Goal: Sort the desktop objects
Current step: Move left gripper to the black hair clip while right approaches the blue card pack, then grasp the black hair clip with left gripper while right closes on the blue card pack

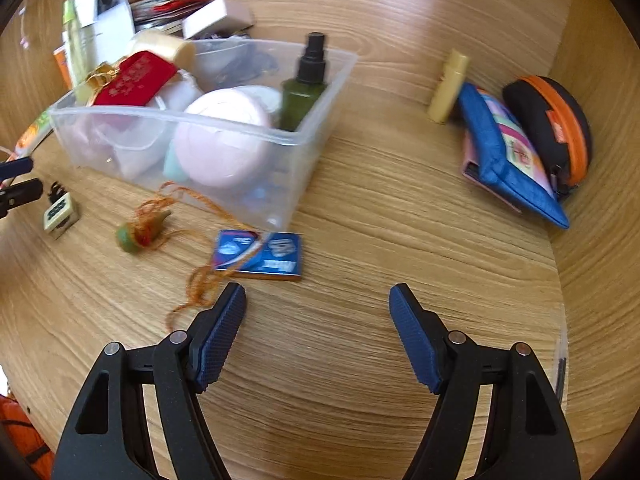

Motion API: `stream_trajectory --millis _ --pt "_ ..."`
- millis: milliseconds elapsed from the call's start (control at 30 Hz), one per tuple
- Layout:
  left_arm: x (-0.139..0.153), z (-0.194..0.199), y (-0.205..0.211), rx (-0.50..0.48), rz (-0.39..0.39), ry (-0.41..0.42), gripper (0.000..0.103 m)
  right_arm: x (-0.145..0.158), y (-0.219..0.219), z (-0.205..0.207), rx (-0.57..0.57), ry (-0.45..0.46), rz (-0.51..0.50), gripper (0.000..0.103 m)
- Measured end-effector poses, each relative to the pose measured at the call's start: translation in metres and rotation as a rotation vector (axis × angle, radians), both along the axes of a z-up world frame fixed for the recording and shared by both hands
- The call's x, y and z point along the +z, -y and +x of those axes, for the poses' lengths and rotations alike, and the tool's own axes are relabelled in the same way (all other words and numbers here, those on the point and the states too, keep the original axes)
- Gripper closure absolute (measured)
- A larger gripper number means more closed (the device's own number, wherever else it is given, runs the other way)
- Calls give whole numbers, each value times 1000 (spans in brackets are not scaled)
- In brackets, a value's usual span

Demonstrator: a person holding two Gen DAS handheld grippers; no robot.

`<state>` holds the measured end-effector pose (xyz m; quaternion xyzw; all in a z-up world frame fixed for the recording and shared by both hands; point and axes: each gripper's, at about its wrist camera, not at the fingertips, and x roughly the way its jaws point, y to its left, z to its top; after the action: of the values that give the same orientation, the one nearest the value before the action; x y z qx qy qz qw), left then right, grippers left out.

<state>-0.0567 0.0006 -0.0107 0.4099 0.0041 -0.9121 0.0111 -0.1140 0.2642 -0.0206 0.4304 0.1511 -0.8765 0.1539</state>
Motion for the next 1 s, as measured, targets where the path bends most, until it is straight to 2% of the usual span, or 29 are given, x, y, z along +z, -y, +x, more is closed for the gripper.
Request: stream_trajectory --millis 267,433,467,567,733,1000 --pt "0 -1 -1 -10 13 4 22 -1 18 -4 55 7 -8 32" --pt "-2 -2 -8 -26 -16 -2 22 -2 18 -9 50 19 -35 35" --pt "-2 -2 -9 -29 -22 -4 25 -2 16 -10 44 22 -46 36" --pt "-3 -3 -12 -43 -31 -2 33 -2 12 -9 39 34 -69 48" --pt "-5 -3 -13 -54 -28 3 38 -1 7 -9 42 39 -90 58" --pt "-8 -4 -18 -75 -36 9 50 -1 6 -3 62 39 -60 58"
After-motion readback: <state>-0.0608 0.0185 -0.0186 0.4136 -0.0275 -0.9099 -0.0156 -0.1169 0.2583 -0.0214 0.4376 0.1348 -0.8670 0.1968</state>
